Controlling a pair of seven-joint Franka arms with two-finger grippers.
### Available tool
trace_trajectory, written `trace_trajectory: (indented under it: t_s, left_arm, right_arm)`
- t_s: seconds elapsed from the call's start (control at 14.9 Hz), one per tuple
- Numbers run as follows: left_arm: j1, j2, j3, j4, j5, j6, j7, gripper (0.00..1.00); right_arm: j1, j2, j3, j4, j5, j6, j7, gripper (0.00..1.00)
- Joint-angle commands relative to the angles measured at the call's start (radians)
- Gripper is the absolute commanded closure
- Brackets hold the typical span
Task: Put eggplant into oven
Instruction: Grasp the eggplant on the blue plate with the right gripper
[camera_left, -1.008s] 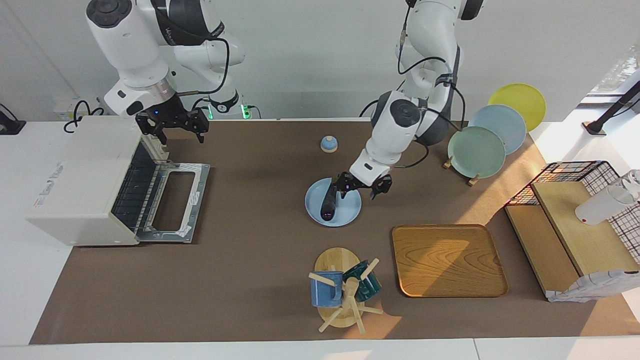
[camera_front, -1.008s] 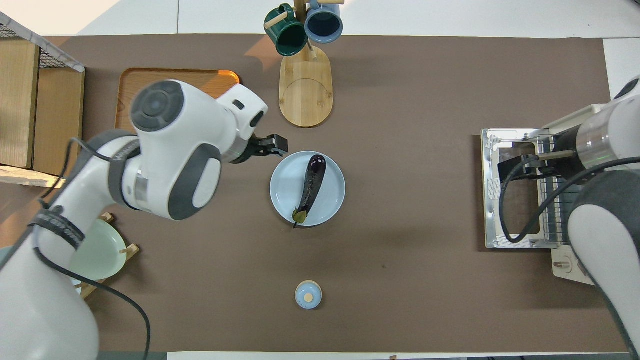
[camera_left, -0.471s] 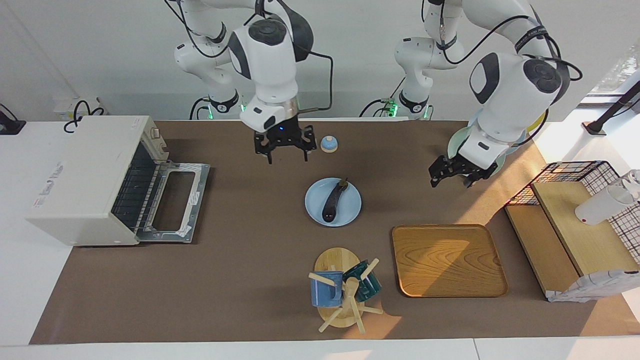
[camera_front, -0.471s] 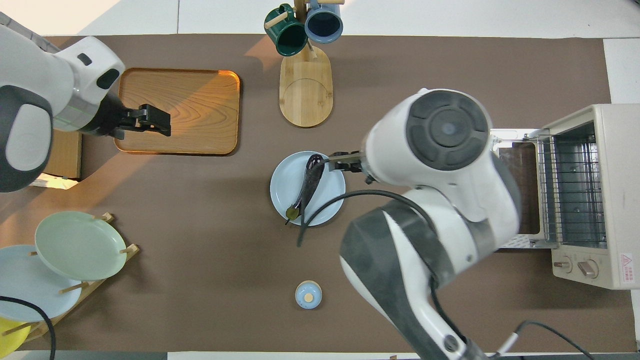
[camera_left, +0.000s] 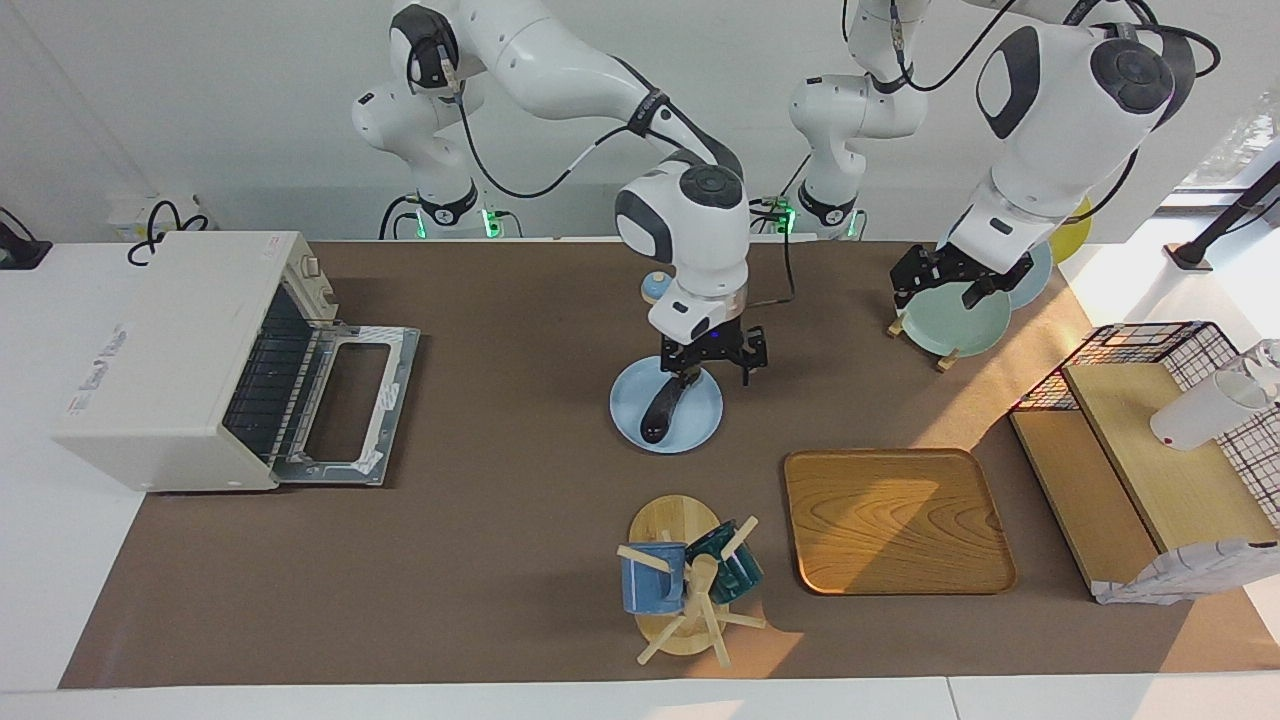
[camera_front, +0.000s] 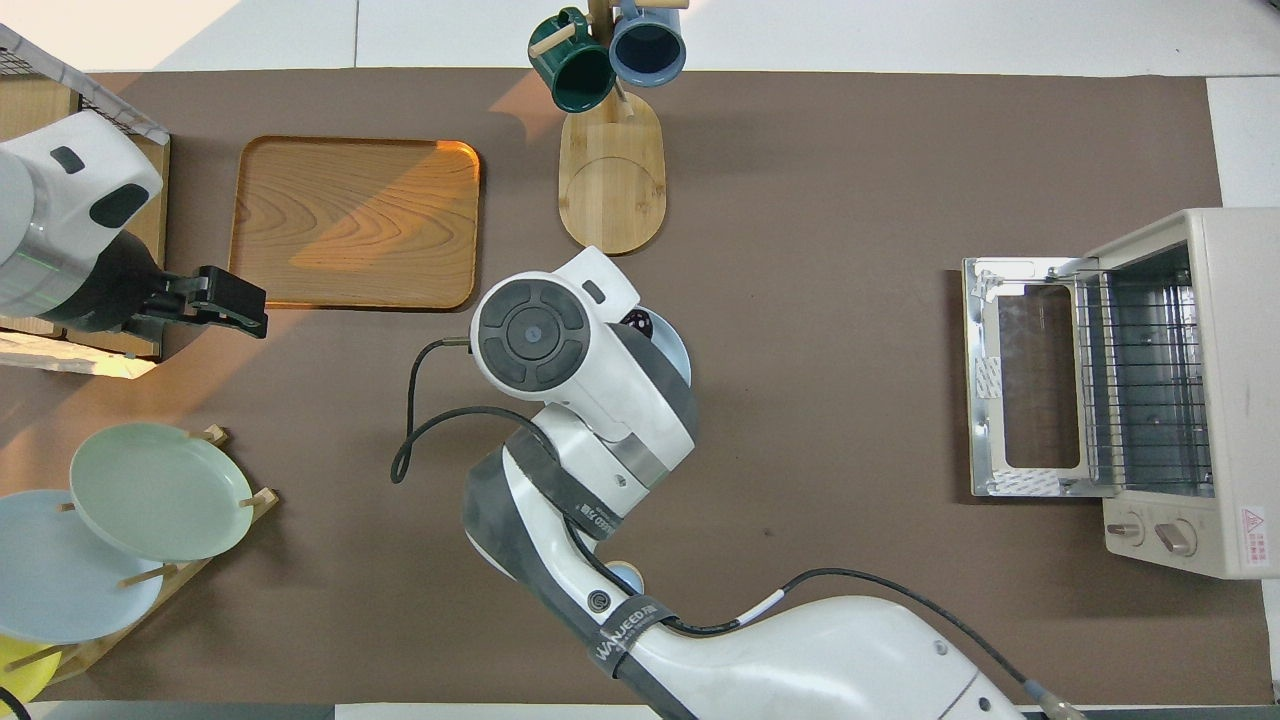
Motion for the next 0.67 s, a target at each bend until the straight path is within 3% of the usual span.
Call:
trace_trajectory:
  t_s: [0.0,0.2,0.34,0.61]
  left_arm:
    - [0.018,-0.080,-0.006,-0.089,0.021,-0.016,-0.001,0.00]
    - [0.023,-0.100,-0.009,-0.139,0.021,0.035,0.013,0.00]
    - [0.023,-0.091,-0.009,-0.132,0.021,0.079,0.013,0.00]
    - [0.023,-0.046,-0.005,-0.040,0.020,0.032,0.016,0.00]
  right_arm:
    - [-0.020,0.001,0.002,-0.014,0.004,0.060,0.006,0.00]
    - [0.008,0.009,0.002,-0.068,0.003,0.134,0.006,0.03]
    - [0.013,0.014,0.002,-0.102,-0.008,0.169,0.005,0.26]
    - [0.017,0.011,0.002,-0.178,-0.010,0.194,-0.009,0.54]
